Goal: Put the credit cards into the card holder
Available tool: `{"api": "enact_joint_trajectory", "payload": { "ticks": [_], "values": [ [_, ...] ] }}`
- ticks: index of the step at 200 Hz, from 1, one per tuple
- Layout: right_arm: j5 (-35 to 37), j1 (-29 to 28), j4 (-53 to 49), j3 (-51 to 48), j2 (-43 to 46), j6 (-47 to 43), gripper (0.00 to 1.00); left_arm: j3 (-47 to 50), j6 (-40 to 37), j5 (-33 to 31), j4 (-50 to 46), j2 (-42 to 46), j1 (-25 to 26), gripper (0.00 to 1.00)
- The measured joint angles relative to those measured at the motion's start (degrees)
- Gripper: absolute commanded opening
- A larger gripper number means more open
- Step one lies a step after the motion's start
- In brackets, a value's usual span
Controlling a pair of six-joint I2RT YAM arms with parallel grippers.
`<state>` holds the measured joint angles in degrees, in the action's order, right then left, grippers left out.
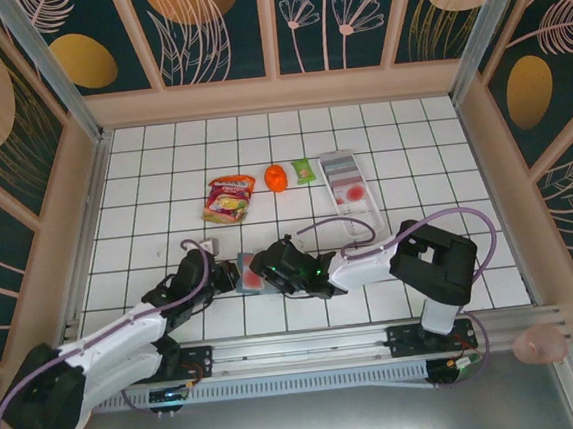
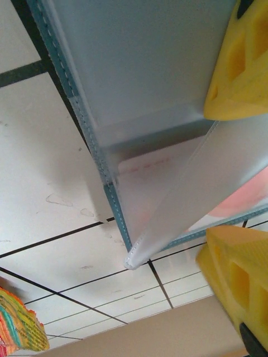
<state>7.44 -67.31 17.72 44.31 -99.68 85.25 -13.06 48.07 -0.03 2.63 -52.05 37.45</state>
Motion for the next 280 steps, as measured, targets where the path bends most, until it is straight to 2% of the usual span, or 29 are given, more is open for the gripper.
{"api": "enact_joint_trajectory", "payload": {
  "ticks": [22,58,79,106,136,229,280],
  "values": [
    [0.04,0.0,-0.15,0.04,0.0,0.26,0.53,-2.75,1.7,-1.81,-0.63,0.87,0.0,0.0],
    [-0.02,0.04,-0.09,0.04,0.0,0.2,0.52,-6.03,3.82,-2.62,-0.68,-5.4,0.0,0.0],
    [-0.02,0.04,-0.09,0.07,0.0,-0.28,0.5,-6.19,4.13,-3.78,-1.46,-6.21,-0.13,0.0],
    [-0.07,0.04,-0.04,0.28,0.0,-1.53,0.47,-9.03,3.63,-5.25,-4.17,-5.55,-2.36,0.0],
    [-0.28,0.04,-0.02,1.68,-0.02,-2.84,0.43,-12.15,3.04,-4.96,-4.13,-6.43,-4.33,0.0],
    [-3.1,0.04,1.49,3.58,-3.87,-3.52,0.4,-13.49,2.56,-1.51,-3.69,-11.23,-4.57,0.0],
    [-4.55,-0.44,2.69,6.29,-5.31,-4.66,0.4,-13.53,2.19,-1.79,-3.8,-11.21,-4.94,0.0]
  ]
}}
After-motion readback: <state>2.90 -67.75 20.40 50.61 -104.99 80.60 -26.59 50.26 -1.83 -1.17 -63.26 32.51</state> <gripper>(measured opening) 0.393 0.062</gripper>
